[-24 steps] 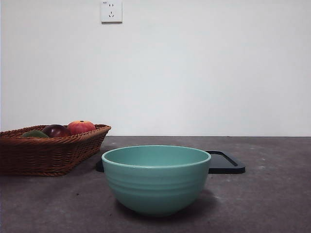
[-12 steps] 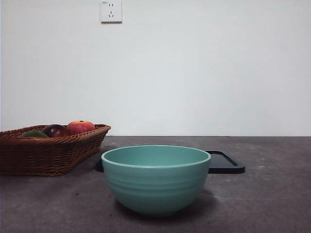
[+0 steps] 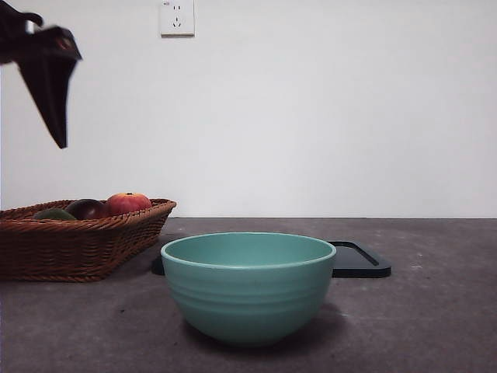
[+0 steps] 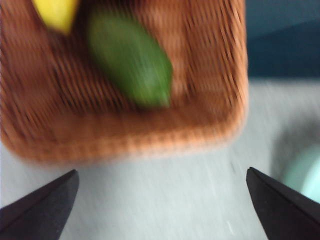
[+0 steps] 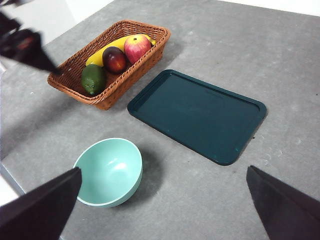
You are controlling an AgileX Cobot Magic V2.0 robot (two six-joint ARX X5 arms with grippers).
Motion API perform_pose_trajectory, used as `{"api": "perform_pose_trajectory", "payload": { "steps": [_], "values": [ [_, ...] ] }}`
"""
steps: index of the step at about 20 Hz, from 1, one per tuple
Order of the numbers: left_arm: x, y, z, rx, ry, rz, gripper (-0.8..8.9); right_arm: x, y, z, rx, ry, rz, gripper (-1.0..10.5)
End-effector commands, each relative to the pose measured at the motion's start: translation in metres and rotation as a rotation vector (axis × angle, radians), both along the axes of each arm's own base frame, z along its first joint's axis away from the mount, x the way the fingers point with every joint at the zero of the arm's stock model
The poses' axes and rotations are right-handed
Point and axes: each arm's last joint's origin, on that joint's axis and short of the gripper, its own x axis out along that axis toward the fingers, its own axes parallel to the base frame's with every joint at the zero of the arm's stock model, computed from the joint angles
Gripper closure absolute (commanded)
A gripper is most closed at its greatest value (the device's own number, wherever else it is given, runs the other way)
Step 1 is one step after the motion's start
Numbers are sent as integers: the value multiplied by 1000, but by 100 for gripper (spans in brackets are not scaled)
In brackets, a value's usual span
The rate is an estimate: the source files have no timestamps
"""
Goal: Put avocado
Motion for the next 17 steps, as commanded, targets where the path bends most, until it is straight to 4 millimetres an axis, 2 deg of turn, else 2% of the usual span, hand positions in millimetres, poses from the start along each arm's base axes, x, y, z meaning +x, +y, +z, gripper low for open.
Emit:
{"api": "perform_pose_trajectory", "payload": {
  "steps": [1,4,8,12,15,17],
  "values": [
    [25,-4,-2,34,3,12,162,0,1,6,0,-28,10,382],
    [50,-9,-15,45,46,13,162,0,1,6,0,-28,10,383],
    [74,-13,-42,44,73,31,162,0,1,6,0,-28,11,382],
    [90,-16,-63,41,79,44,162,0,0,6,0,-28,10,383],
    [96,-18,-71,32,70,63,164,0,1,6,0,-28,10,383],
    [97,-18,-74,35,79,62,206,0,0,6,0,-28,10,383]
  ]
}}
